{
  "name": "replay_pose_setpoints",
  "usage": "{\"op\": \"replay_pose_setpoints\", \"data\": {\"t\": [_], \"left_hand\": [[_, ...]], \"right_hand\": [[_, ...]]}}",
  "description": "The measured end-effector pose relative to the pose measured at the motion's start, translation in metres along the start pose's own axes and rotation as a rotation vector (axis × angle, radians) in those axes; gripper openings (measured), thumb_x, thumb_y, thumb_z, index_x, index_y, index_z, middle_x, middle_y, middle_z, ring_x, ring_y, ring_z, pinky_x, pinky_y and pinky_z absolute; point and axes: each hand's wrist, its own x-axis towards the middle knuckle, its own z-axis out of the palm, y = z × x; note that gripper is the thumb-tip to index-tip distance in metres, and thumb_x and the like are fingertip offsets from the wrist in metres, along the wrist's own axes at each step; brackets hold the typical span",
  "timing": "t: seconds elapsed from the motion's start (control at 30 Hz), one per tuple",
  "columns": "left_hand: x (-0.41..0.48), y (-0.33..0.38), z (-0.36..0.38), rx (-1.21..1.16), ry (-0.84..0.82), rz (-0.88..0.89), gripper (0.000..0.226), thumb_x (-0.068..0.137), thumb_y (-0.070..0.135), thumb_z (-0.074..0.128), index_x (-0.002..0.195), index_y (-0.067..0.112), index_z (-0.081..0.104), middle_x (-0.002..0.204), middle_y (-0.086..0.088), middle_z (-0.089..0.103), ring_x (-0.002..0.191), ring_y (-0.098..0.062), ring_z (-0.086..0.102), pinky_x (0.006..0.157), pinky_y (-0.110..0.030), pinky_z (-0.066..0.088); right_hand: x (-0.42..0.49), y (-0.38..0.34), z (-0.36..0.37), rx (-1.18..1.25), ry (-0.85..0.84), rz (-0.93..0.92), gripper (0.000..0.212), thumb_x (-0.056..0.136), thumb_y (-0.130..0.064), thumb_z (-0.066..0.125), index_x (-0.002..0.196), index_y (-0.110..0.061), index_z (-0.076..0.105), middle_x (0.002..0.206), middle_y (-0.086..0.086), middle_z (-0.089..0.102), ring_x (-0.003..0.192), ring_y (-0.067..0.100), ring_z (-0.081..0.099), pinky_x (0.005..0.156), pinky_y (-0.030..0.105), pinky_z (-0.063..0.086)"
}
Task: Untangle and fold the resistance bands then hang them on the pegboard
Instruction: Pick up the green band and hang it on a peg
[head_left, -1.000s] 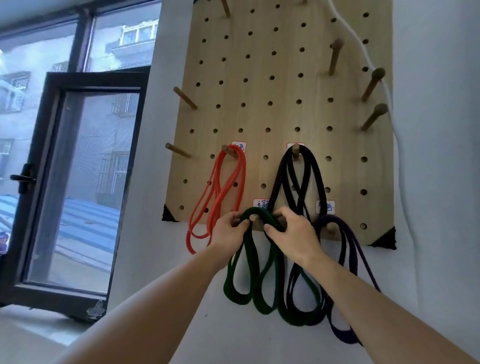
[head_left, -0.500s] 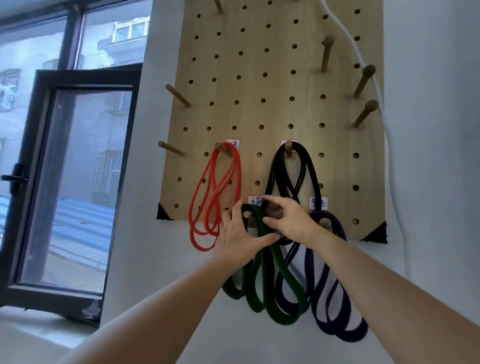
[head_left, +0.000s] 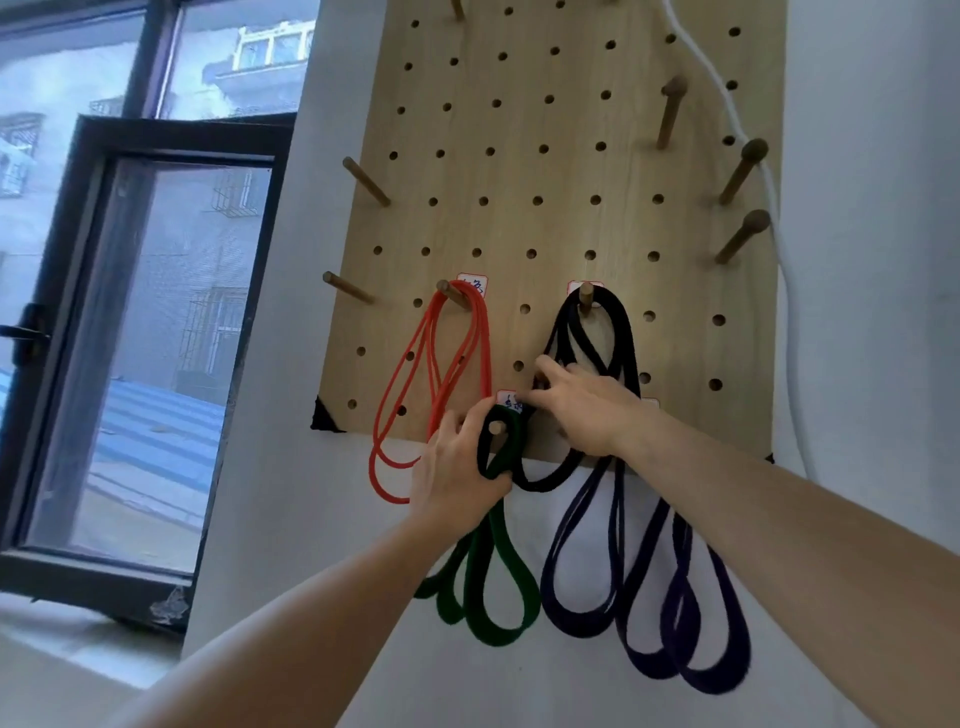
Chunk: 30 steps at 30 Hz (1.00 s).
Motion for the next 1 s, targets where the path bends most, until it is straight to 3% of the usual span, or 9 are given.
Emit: {"op": "replay_pose_setpoints", "data": {"t": [0.07,0.2,0.37,0.4,0.53,0.6,0.73,0.87,1.0], "left_hand": [[0.002,-0.001,-0.002,-0.027,-0.008,-0.008,0.091,0.076,0.034,0.082,0.15,0.038,0.029,0.125,0.004,0.051,0.1,-0.013,0.053,0.076,-0.027,0.049],[0.0,-0.001,-0.005,-0.043,-0.013,-0.016,0.086,0.077,0.037,0.081,0.149,0.036,0.034,0.129,0.005,0.053,0.1,-0.011,0.052,0.076,-0.026,0.045],[-0.001,0.005,0.001,-0.057,0.01,-0.071,0.085,0.078,0.039,0.081,0.147,0.04,0.031,0.126,0.005,0.052,0.102,-0.014,0.054,0.081,-0.032,0.053],[-0.001,0.006,0.003,-0.066,0.017,-0.09,0.084,0.078,0.04,0.082,0.146,0.042,0.031,0.124,0.005,0.053,0.102,-0.015,0.056,0.082,-0.034,0.054],[0.0,0.009,0.007,-0.049,0.017,-0.111,0.088,0.077,0.049,0.082,0.147,0.043,0.03,0.118,0.003,0.055,0.1,-0.019,0.06,0.079,-0.035,0.054],[0.0,0.007,0.005,-0.003,-0.012,-0.091,0.096,0.075,0.059,0.08,0.152,0.045,0.024,0.121,0.001,0.055,0.101,-0.019,0.06,0.078,-0.035,0.055],[-0.004,0.0,-0.001,0.003,-0.04,-0.028,0.108,0.071,0.073,0.073,0.155,0.052,0.008,0.138,-0.001,0.044,0.116,-0.019,0.053,0.085,-0.039,0.057],[-0.011,0.002,-0.001,-0.064,0.035,-0.03,0.093,0.071,0.063,0.079,0.151,0.042,0.036,0.136,0.005,0.042,0.117,-0.013,0.05,0.086,-0.031,0.053],[-0.004,0.002,0.005,-0.105,-0.006,-0.066,0.089,0.072,0.057,0.082,0.15,0.041,0.04,0.136,0.01,0.043,0.12,-0.012,0.051,0.09,-0.035,0.054]], "right_hand": [[0.0,0.003,0.0,-0.068,-0.055,0.023,0.072,0.094,0.0,0.055,0.153,-0.037,0.036,0.133,0.01,0.031,0.108,0.028,0.044,0.072,0.037,0.045],[-0.002,0.019,-0.007,-0.055,-0.133,0.065,0.036,0.096,-0.007,0.058,0.129,-0.018,0.065,0.113,0.006,0.035,0.105,0.028,0.048,0.081,0.039,0.049],[-0.01,0.021,-0.022,0.449,-0.095,0.073,0.054,0.093,-0.008,0.067,0.143,-0.024,0.056,0.103,-0.014,0.047,0.107,0.012,0.05,0.091,0.023,0.04],[-0.011,0.017,-0.024,0.509,-0.072,0.064,0.054,0.094,-0.007,0.067,0.145,-0.022,0.055,0.106,-0.017,0.05,0.112,0.013,0.052,0.092,0.02,0.037],[-0.012,0.004,-0.023,0.644,-0.036,0.062,0.055,0.093,-0.017,0.073,0.145,-0.018,0.055,0.141,0.001,0.057,0.135,0.017,0.049,0.107,0.019,0.031],[-0.013,0.001,-0.017,0.732,-0.04,0.055,0.055,0.091,-0.021,0.075,0.143,-0.021,0.057,0.141,-0.002,0.059,0.133,0.013,0.052,0.116,0.027,0.035],[-0.011,-0.008,0.0,0.765,0.027,0.072,0.056,0.088,-0.024,0.078,0.141,-0.027,0.059,0.143,-0.009,0.059,0.132,0.01,0.053,0.116,0.034,0.04],[-0.01,-0.019,0.015,0.711,0.182,0.141,0.053,0.086,-0.025,0.08,0.136,-0.033,0.063,0.139,-0.009,0.063,0.127,0.013,0.058,0.107,0.034,0.048],[-0.008,-0.021,0.025,0.569,0.235,0.229,0.047,0.089,-0.023,0.075,0.134,-0.033,0.065,0.136,-0.002,0.065,0.125,0.023,0.06,0.104,0.04,0.049]]}}
